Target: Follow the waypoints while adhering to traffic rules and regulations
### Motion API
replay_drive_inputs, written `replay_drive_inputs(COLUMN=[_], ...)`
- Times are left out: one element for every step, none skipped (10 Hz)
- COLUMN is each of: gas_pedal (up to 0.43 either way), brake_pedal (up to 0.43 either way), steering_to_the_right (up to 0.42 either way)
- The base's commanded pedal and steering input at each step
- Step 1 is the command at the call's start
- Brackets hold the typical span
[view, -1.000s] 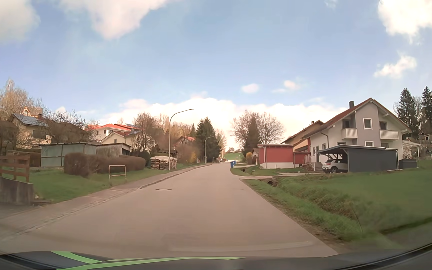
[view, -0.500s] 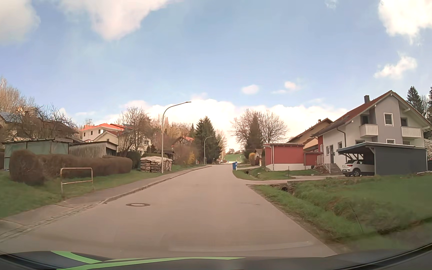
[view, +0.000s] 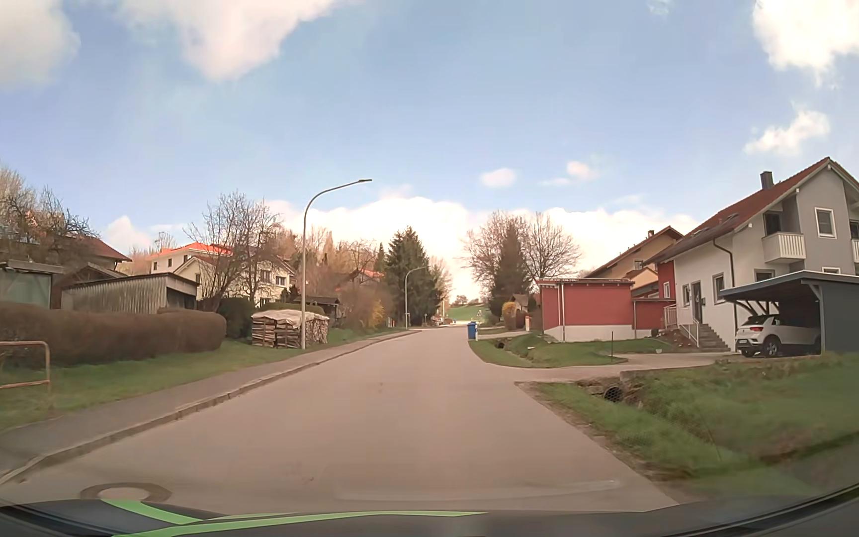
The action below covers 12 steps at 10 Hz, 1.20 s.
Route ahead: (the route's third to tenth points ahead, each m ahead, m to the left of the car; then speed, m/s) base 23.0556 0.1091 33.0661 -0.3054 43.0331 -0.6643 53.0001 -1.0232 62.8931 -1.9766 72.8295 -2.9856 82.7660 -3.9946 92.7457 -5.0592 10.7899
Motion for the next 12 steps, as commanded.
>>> replay_drive_inputs(gas_pedal=[0.138,0.118,0.118,0.098,0.098,0.087,0.079,0.079,0.079,0.067,0.067,0.067], brake_pedal=[0.0,0.0,0.0,0.0,0.0,0.0,0.0,0.0,0.0,0.0,0.0,0.0], steering_to_the_right=[-0.001,-0.001,-0.001,-0.001,-0.001,-0.001,-0.001,-0.001,-0.001,-0.001,-0.001,0.001])
